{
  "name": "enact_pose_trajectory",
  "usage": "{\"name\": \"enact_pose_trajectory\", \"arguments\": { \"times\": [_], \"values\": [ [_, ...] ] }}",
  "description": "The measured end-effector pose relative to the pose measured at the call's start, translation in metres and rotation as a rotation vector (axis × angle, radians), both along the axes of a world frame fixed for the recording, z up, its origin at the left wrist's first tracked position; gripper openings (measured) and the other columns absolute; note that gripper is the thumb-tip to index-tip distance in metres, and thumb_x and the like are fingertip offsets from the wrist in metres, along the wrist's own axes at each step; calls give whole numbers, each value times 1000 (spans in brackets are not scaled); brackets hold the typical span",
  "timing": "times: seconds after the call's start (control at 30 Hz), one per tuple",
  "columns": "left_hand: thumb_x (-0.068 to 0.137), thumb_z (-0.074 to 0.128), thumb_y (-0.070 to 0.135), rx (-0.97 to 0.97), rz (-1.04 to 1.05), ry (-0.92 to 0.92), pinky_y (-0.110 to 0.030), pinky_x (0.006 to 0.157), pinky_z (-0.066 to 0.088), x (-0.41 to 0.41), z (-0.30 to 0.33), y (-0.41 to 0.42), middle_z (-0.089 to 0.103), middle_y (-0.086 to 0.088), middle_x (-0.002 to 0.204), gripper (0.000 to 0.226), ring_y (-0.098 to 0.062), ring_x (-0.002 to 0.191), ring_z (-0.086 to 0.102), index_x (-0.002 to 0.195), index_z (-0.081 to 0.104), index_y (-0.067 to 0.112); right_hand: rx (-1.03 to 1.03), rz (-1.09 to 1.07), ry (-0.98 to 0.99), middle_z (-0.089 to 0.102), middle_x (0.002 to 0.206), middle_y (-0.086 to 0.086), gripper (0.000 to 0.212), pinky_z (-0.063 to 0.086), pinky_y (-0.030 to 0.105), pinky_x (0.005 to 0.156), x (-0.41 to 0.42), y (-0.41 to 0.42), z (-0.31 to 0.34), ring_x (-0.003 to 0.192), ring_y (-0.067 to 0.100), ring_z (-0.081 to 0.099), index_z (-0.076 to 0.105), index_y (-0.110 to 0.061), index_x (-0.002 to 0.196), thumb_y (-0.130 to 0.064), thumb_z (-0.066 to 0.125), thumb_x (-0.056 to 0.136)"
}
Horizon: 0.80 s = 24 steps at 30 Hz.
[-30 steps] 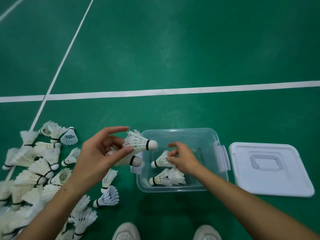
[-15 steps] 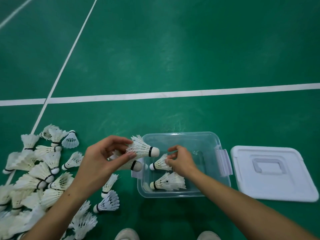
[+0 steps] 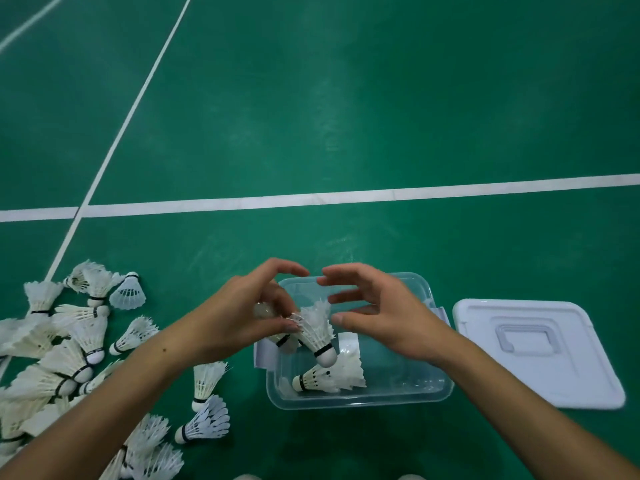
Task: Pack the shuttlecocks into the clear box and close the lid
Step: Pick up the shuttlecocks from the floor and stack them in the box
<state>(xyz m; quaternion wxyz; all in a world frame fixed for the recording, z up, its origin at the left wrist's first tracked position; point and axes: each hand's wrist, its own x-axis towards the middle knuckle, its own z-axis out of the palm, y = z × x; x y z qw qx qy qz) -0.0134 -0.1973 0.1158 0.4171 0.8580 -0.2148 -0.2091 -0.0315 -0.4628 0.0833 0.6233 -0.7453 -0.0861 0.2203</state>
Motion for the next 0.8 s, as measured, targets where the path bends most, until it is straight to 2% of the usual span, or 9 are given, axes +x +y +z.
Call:
{"name": "enact_pose_trajectory", "arguments": {
  "times": [0.07,0.17,0.27,0.37,0.47,0.57,0.7,0.8],
  "values": [
    [87,86,19,-10,-23,11,-36,91,56,5,0,-6,78,11,92,65,-14,93,75,139,50,33,-1,58,-34,70,134,-14,59,58,37,102,4,1,2,126,11,64,56,-29,143,-7,80,92],
    [85,87,16,-50,-8,22,-35,92,58,8,-1,-8,79,9,92,64,-15,93,76,137,52,30,-22,56,-57,76,118,-6,61,61,40,98,7,1,0,121,13,67,60,-28,140,-7,84,88],
    [85,86,10,-79,6,28,-32,93,58,8,-2,-8,80,9,96,68,-14,97,76,140,51,29,-84,53,-96,76,103,-3,51,62,35,91,6,-4,-4,108,13,71,69,-25,130,-11,88,85],
    [86,83,2,-98,43,1,-28,94,56,6,-4,-3,80,11,107,75,-15,105,75,146,48,31,-103,42,-108,76,100,-2,39,59,26,87,2,-13,-7,101,12,73,73,-24,123,-11,85,88],
    [85,83,0,-123,113,-45,-29,97,55,4,-7,5,78,13,116,80,-17,113,73,150,47,32,-131,-15,-109,76,100,-1,37,60,29,89,-1,-24,-17,95,12,74,74,-26,121,-13,85,88],
    [83,84,0,-136,171,-99,-36,99,56,2,-11,15,75,12,124,80,-20,116,71,149,49,29,-246,-119,-139,73,97,-6,39,60,27,83,-5,-31,-32,82,7,71,71,-36,118,-17,86,87],
    [85,81,0,-189,251,-111,-37,99,56,-5,-13,23,73,8,128,70,-22,117,70,145,55,27,-440,-275,-152,68,93,-11,36,55,16,72,-8,-36,-52,73,3,70,70,-27,119,-17,85,88],
    [87,79,-3,-205,267,-91,-40,98,56,-11,-17,28,73,5,129,67,-23,116,70,143,57,25,-567,-281,-130,67,93,-12,37,57,19,75,-9,-29,-69,78,3,69,69,-22,123,-19,83,90]
  ]
}}
